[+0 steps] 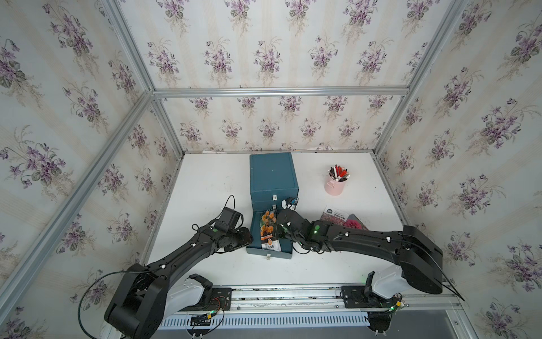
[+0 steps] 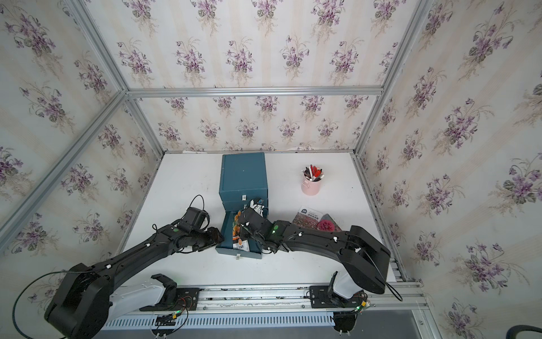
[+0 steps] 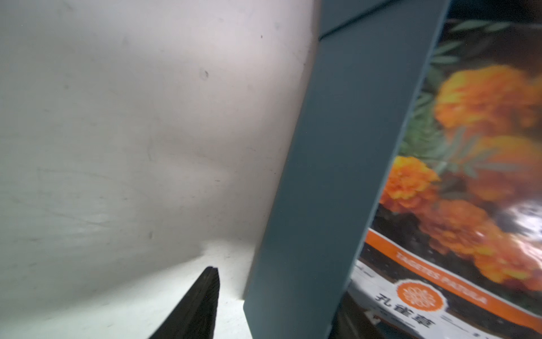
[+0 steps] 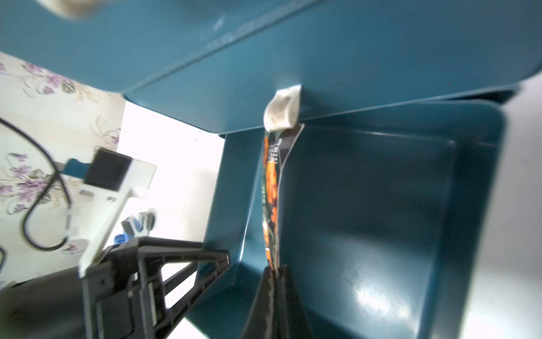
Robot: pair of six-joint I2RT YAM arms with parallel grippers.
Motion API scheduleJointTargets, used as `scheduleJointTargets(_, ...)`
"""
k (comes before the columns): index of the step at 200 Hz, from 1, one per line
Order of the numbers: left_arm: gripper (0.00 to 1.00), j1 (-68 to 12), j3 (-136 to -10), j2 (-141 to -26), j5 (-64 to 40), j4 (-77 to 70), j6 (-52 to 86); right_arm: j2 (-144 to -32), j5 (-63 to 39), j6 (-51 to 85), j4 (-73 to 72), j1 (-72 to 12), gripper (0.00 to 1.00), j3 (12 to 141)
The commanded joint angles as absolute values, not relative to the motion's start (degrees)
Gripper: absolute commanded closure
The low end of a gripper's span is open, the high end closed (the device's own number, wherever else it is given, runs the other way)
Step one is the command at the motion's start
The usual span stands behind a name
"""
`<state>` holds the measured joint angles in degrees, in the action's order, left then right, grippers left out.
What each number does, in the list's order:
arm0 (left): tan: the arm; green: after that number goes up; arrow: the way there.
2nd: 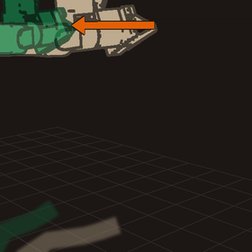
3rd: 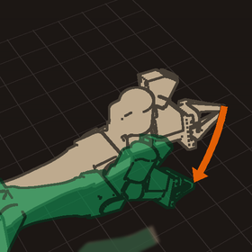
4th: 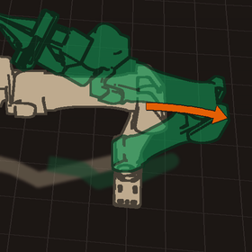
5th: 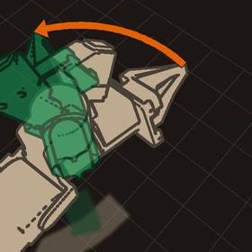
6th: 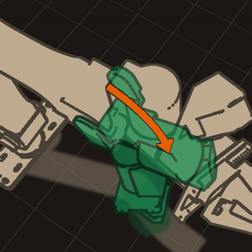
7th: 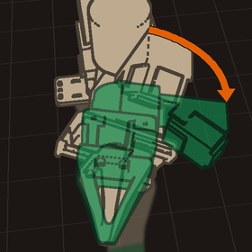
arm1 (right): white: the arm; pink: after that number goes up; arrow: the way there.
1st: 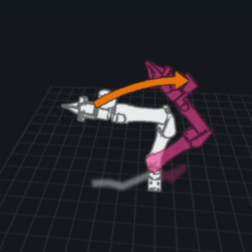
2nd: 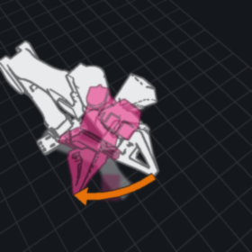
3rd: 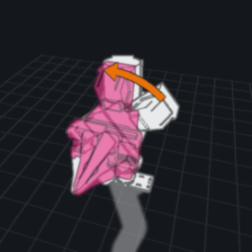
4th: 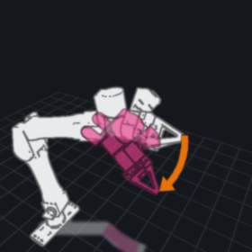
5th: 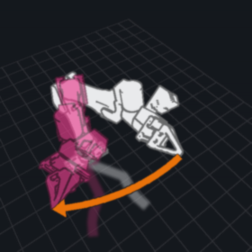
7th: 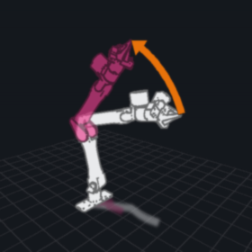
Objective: Take the seed bags out of the drawer
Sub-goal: Pick up the seed packet from the drawer, then place the seed packet at the center of the board.
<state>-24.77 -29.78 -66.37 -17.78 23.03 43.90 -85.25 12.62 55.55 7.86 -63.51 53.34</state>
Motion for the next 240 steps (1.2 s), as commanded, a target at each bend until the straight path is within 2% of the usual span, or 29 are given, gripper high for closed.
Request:
scheduleJointTargets(1, 0.44, -24.77, -30.24, -66.35, -16.7, 24.35, 44.31, -80.63, 13.99, 56.42, 10.95, -63.98, 1.0, 52.59)
scheduleJointTargets(61, 0.43, -24.87, -29.91, -66.41, -18.08, 22.52, 45.21, -61.8, 24.63, 56.52, 26.38, -63.18, 1.0, 51.35)
scheduleJointTargets(82, 0.41, -24.95, -29.56, -65.1, -18.62, 22.25, 45.42, -56.72, 27.1, 56.62, 33.76, -59.56, 1.0, 51.3)
scheduleJointTargets(114, 0.37, -25.18, -29.33, -63.86, -20.05, 21.3, 45.66, -50.56, 24.61, 54.57, 38.36, -50.63, 1.0, 48.08)
scheduleJointTargets(157, 0.33, -26.54, -29.68, -61.86, -21.71, 20.41, 46.1, -51.83, 15.73, 49.52, 33.91, -37.4, 1.0, 38.65)
scheduleJointTargets(194, 0.31, -26.62, -29.89, -59.47, -21.29, 22.01, 46.49, -55.46, 11.83, 47.84, 24.08, -32.35, 1.0, 30.12)
scheduleJointTargets(220, 0.28, -26.62, -30.13, -58.29, -21.51, 22.93, 46.32, -57.88, 13.66, 47.98, 24.33, -31.66, 1.0, 29.09)
scheduleJointTargets(224, 0.28, -26.63, -30.11, -58.08, -21.62, 22.94, 46.32, -58.03, 13.98, 48.1, 24.85, -31.69, 0.94, 29.26)
scheduleJointTargets(239, 0.27, -26.72, -30.32, -57.62, -22.17, 22.97, 46.48, -57.69, 15.08, 47.99, 26.99, -31.64, 0.6, 30.17)
scheduleJointTargets(240, 0.27, -26.72, -30.32, -57.59, -22.2, 22.96, 46.49, -57.54, 15.1, 47.99, 27.2, -31.64, 0.53, 30.25)
